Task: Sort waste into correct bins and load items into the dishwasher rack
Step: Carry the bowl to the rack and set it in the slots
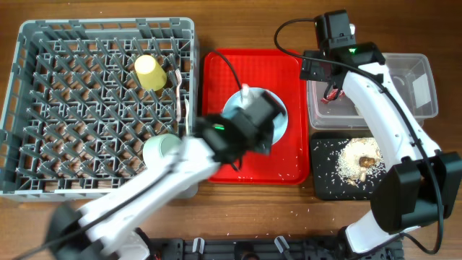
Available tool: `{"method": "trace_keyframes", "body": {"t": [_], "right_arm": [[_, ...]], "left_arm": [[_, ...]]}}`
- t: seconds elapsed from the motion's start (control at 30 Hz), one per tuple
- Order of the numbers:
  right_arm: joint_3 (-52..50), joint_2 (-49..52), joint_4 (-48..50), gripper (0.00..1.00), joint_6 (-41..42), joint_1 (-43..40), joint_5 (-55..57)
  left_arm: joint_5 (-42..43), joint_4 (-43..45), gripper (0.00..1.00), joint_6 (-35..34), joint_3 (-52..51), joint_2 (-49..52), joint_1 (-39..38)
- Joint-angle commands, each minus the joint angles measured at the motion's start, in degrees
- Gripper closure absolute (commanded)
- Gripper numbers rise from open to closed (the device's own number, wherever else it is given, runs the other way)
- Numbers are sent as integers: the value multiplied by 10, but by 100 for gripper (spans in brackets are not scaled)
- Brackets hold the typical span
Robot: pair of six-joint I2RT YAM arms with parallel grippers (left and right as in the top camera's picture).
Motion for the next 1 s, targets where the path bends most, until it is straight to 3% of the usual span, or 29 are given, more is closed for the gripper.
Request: {"method": "trace_keyframes", "body": {"t": [0.0, 0.23, 0.4, 0.57, 0.73, 0.83, 0.97], "right_arm": [[3, -4, 1, 0, -7, -1, 13], [3, -4, 2, 0, -7, -1, 13], [3, -4, 2, 0, -7, -1, 13], [3, -4, 2, 0, -7, -1, 13], [3, -4, 2, 0, -7, -1, 13], [3, -4, 1, 0, -7, -1, 13], [3, -4, 2, 0, -7, -1, 13]], "left_arm": [[104, -5, 96, 50, 32, -88, 103], [660, -19, 96, 203, 31, -42, 435], [920, -31, 96, 292, 30, 76, 542], [940, -35, 96, 318, 19, 162, 561], [934, -39, 96, 333, 0, 172, 603], [865, -67, 96, 333, -9, 172, 621], [851, -112, 96, 408, -46, 172, 622]]}}
